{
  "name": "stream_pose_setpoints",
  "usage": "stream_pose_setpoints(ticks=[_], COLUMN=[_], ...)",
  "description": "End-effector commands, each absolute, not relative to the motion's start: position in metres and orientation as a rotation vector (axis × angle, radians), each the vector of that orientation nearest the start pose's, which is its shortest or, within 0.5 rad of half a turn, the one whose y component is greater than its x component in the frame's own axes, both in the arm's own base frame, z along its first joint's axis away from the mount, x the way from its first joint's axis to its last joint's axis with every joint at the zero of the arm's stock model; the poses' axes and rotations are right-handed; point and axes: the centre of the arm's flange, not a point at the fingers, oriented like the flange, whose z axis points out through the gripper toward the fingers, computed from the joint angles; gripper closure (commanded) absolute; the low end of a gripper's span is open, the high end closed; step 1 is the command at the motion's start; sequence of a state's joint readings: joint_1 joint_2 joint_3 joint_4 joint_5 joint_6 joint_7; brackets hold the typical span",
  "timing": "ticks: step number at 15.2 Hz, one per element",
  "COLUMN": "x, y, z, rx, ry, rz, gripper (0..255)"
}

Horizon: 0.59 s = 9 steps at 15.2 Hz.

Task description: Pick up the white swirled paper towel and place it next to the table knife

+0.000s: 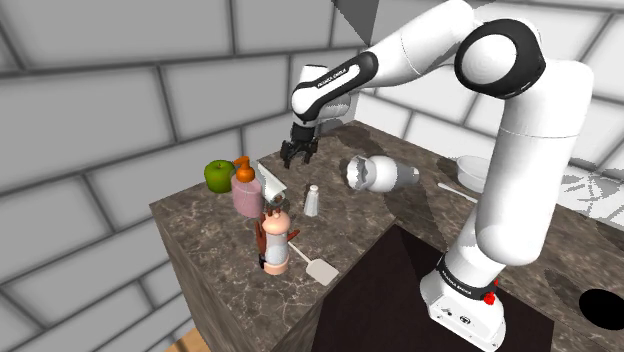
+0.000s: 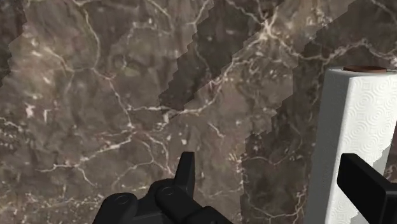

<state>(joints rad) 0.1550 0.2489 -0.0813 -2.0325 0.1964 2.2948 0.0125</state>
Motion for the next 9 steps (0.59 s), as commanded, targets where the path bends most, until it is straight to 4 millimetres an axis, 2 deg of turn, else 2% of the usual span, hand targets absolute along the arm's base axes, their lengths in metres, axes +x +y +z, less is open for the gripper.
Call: stream_pose_setpoints(ticks=[1, 9], x=[0.607, 0.668], y=[0.068, 0.143], z=[0.319, 0.293], rx=[-3.006, -2.986], ry=[0.100, 0.102], rz=[-0.014, -0.011], gripper=[0, 0])
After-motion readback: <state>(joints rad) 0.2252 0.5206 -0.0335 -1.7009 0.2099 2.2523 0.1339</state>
